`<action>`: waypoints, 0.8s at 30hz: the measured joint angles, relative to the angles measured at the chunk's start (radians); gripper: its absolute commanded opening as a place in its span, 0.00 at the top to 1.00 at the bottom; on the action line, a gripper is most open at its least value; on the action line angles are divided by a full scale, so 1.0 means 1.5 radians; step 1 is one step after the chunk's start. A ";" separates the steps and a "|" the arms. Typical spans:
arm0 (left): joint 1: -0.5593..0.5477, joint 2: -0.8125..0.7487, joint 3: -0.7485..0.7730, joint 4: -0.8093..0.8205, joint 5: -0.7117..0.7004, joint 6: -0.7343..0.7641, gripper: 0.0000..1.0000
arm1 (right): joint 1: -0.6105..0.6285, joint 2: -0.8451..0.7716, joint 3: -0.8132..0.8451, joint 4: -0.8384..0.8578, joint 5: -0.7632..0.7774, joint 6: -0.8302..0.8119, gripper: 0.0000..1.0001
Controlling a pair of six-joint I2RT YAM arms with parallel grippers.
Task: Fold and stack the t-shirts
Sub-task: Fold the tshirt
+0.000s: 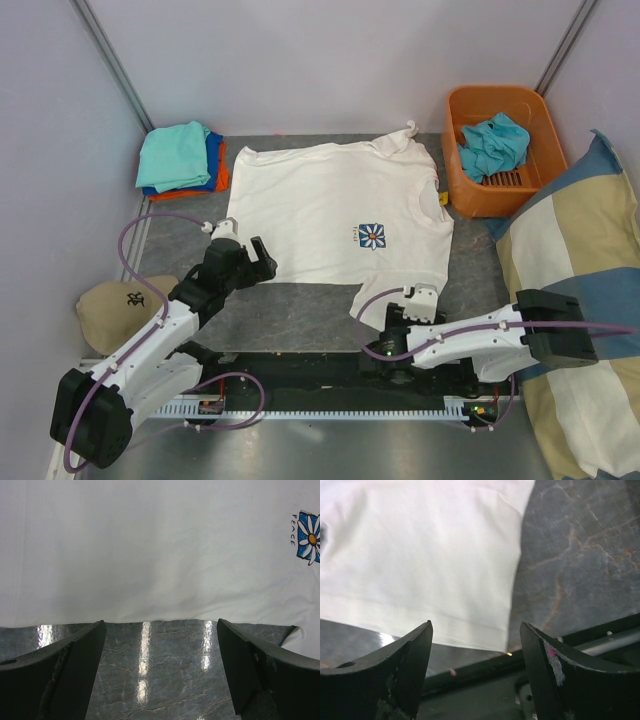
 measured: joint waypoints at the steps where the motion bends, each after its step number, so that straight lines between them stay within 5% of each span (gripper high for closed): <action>1: 0.000 0.000 0.000 0.000 0.000 0.000 0.00 | -0.015 0.019 0.024 0.000 0.013 0.000 0.20; 13: 0.000 -0.005 0.000 0.000 -0.014 0.000 0.00 | -0.188 0.042 0.069 0.093 0.099 -0.005 0.18; 24: 0.000 0.010 0.008 -0.024 -0.061 -0.014 0.00 | -0.230 0.101 0.068 0.224 0.085 -0.109 0.17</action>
